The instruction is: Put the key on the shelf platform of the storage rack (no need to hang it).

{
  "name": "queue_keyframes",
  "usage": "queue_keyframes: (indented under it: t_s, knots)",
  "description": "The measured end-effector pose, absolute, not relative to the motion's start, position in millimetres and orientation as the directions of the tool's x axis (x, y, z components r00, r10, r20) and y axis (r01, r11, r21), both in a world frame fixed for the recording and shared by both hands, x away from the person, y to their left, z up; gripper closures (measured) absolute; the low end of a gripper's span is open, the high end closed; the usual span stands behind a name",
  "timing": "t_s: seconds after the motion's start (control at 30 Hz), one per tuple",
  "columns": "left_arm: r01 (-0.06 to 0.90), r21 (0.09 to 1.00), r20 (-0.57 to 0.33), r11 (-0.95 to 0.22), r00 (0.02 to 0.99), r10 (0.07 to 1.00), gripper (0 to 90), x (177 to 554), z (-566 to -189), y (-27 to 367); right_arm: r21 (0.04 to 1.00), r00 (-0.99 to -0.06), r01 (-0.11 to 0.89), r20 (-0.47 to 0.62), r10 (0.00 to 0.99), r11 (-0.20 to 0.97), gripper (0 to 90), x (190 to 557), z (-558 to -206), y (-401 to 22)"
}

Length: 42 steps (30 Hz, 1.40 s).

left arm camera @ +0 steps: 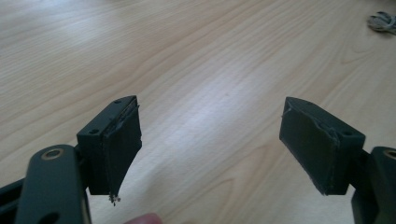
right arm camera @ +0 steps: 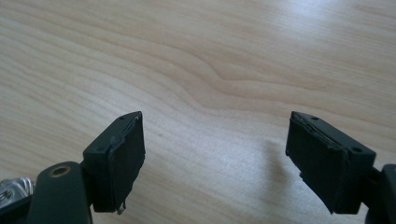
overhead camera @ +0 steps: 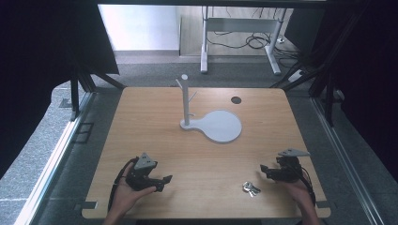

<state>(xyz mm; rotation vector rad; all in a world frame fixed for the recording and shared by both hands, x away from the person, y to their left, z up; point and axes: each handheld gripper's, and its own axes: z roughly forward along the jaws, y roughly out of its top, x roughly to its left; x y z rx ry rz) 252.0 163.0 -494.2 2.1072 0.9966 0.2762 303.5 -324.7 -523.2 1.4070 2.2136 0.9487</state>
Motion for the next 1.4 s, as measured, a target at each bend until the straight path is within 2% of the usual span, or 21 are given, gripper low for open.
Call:
queue_keyframes:
  t_s: [0.2, 0.47, 0.67, 1.0, 1.1, 1.23, 1.4]
  knots:
    - [0.583, 0.71, -0.113, -0.395, 0.648, 0.753, 19.2, 256.5, -496.7, 162.5, 0.709, -0.444, 0.657, 0.09, 0.891, 0.255, 21.6, 295.7, -520.2, -334.9]
    - [0.576, 0.71, -0.108, -0.406, 0.658, 0.745, 19.1, 258.0, -495.9, 162.8, 0.682, -0.44, 0.676, 0.071, 0.895, 0.279, 23.0, 289.0, -524.3, -343.8]
    - [0.563, 0.734, -0.124, -0.38, 0.661, 0.74, 19.2, 254.7, -487.8, 168.4, 0.693, -0.474, 0.653, 0.061, 0.878, 0.304, 25.5, 286.6, -516.8, -339.0]
    - [0.574, 0.72, -0.132, -0.391, 0.667, 0.733, 19.2, 257.3, -490.4, 166.7, 0.672, -0.532, 0.646, 0.057, 0.845, 0.361, 27.0, 289.3, -517.0, -334.3]
    - [0.57, 0.726, -0.132, -0.385, 0.665, 0.736, 19.4, 254.7, -486.6, 168.7, 0.612, -0.581, 0.64, -0.011, 0.814, 0.464, 27.0, 289.6, -500.1, -327.7]
    - [0.561, 0.731, -0.136, -0.388, 0.678, 0.723, 19.5, 251.3, -484.4, 166.5, 0.555, -0.639, 0.628, -0.033, 0.768, 0.546, 27.2, 287.2, -476.2, -316.0]
    - [0.552, 0.734, -0.141, -0.397, 0.695, 0.705, 19.6, 249.0, -483.4, 164.5, 0.458, -0.686, 0.634, -0.038, 0.726, 0.623, 27.2, 287.9, -462.4, -296.8]
